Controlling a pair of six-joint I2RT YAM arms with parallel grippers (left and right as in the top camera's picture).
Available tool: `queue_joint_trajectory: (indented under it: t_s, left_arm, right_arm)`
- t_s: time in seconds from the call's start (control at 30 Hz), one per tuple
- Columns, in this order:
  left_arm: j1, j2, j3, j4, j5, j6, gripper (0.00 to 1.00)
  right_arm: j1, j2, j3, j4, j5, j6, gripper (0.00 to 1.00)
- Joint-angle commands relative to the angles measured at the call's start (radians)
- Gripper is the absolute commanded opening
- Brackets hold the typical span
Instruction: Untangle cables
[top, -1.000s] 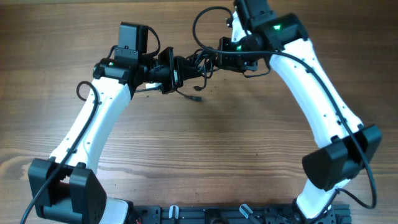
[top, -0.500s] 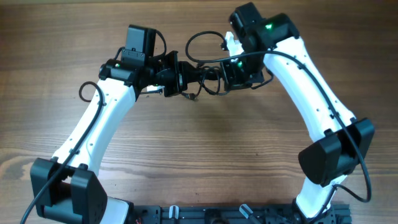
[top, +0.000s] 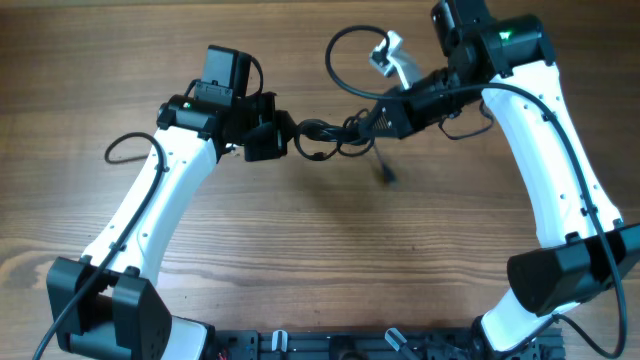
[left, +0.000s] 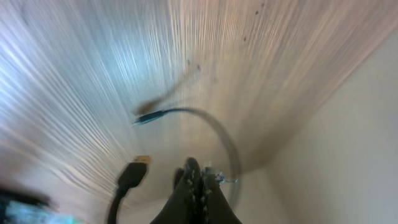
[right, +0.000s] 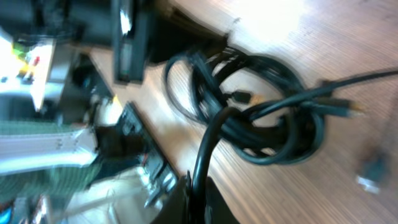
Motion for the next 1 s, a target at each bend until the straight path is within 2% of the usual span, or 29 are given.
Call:
queue_joint_trajectory:
  t_s: [0.0,0.07,0.13,0.2,0.3,0.4,0.43,0.6,0.97]
  left_arm:
    - [0.008,-0.002,0.006,-0.040,-0.160,0.481,0.04]
    - [-0.012,-0.002,0.006,-0.053,-0.166,0.719,0.04]
    - [-0.029,-0.002,0.005,-0.056,-0.179,0.933,0.13]
    - [-0.031,-0.002,0.005,-0.070,-0.216,1.014,0.18]
    - [-0.026,-0.002,0.005,-0.067,-0.232,1.115,0.15]
    - [-0.027,-0.002,0.005,-0.025,-0.089,1.255,0.11]
    - [-0.027,-0.002,0.005,-0.010,-0.046,1.295,0.12]
    - [-0.024,-0.002,0.005,0.008,-0.041,1.301,0.25]
    - [-0.104,0.001,0.005,0.039,-0.042,1.301,0.25]
  right_arm:
    - [0.006,-0.044,-0.003,0.093,0.167,0.295,0.04]
    - [0.037,-0.037,-0.004,0.138,0.253,0.369,0.04]
    - [0.072,-0.023,-0.004,0.167,0.288,0.404,0.04]
    - [0.099,-0.006,-0.004,0.172,0.346,0.439,0.04]
    - [0.116,0.024,-0.004,0.167,0.383,0.445,0.04]
    - [0.116,0.036,-0.004,0.166,0.425,0.444,0.04]
    - [0.116,0.046,-0.004,0.163,0.451,0.443,0.04]
    - [0.116,0.132,-0.004,0.145,0.452,0.415,0.04]
    - [0.116,0.240,-0.004,0.171,0.448,0.343,0.04]
